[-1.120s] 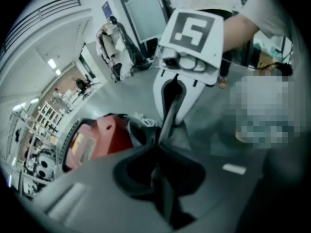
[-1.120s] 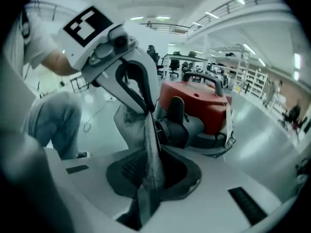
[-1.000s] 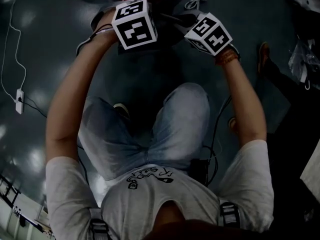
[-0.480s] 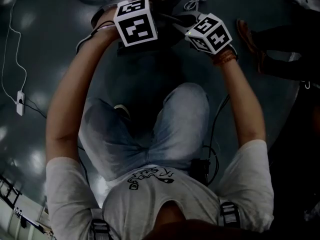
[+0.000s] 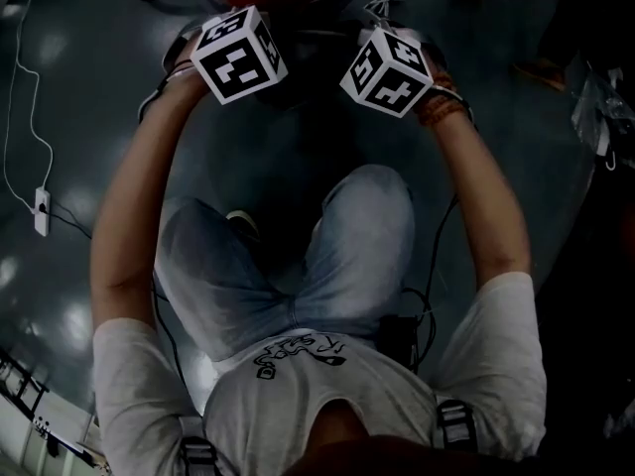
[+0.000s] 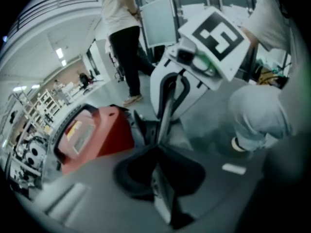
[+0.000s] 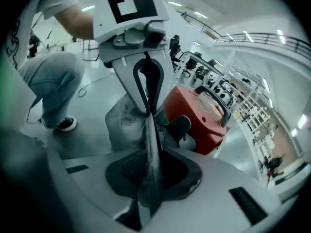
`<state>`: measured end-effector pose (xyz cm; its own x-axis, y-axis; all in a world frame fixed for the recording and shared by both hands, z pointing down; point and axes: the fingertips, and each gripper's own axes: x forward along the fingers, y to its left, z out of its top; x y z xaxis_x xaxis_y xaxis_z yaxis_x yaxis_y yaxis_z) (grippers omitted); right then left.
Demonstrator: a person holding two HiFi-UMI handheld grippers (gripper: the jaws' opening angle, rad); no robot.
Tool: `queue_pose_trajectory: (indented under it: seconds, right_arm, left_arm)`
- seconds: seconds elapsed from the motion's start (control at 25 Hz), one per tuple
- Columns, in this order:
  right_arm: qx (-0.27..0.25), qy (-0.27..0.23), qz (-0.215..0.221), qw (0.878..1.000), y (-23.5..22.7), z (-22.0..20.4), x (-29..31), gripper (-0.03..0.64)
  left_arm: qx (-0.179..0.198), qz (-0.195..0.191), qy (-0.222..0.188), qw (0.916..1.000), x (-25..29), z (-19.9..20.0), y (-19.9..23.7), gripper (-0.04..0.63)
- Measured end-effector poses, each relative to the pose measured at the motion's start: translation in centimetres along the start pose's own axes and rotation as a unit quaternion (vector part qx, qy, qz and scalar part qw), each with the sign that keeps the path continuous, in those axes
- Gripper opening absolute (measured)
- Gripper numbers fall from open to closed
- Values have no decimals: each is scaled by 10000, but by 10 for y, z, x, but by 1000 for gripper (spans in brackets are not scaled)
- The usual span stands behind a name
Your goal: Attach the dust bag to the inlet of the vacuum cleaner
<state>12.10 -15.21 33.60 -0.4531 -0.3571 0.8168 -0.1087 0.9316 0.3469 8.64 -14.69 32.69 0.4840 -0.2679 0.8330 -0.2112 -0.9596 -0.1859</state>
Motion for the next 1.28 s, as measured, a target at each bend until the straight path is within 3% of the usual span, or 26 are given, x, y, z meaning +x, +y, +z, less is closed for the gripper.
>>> queue_pose_trajectory:
  seconds: [0.08, 0.16, 0.24, 0.32, 0.4, 0.52, 0.6, 0.72, 0.8, 0.88, 1.04, 1.28]
  right_arm:
    - [799, -332, 73, 9962, 0, -6, 1, 52]
    - [1676, -749, 219, 9828, 1, -10, 3, 52]
    - [2108, -940, 367, 9723, 2, -10, 4, 52]
    - [1769, -773, 358, 9805, 1, -8, 4, 52]
    - [966, -380, 193, 9944, -2, -5, 2, 52]
    - [32, 36, -14, 10000, -4, 0, 0, 54]
    - [226, -41, 18, 9997, -4, 0, 1, 54]
    - [1468, -540, 271, 9873, -4, -5, 3, 52]
    - [1951, -709, 402, 9774, -6, -6, 2, 52]
    - [1739, -588, 369, 9823, -6, -6, 1, 52]
    - [841, -203, 178, 9961, -5, -2, 0, 54]
    - [1428, -526, 160, 9882, -9, -6, -6, 75]
  left_arm:
    - [263, 76, 120, 9996, 2, 6, 5, 28]
    - [512, 140, 215, 9984, 4, 11, 8, 31]
    - [599, 189, 212, 9978, 4, 13, 8, 34]
    - [451, 178, 99, 9988, 3, 11, 8, 34]
    - [176, 104, -41, 9998, 1, 7, 8, 31]
    - [-87, 17, -134, 9999, 1, 1, 5, 28]
    - [-55, 55, -106, 9999, 1, 1, 5, 28]
    - [229, 186, 33, 9996, 2, 8, 11, 31]
    - [348, 190, 92, 9992, 2, 12, 13, 34]
    - [264, 155, 51, 9995, 2, 11, 12, 34]
    - [-33, 174, -62, 9998, -1, 5, 9, 31]
    - [-322, 359, -156, 9987, -3, 10, 10, 48]
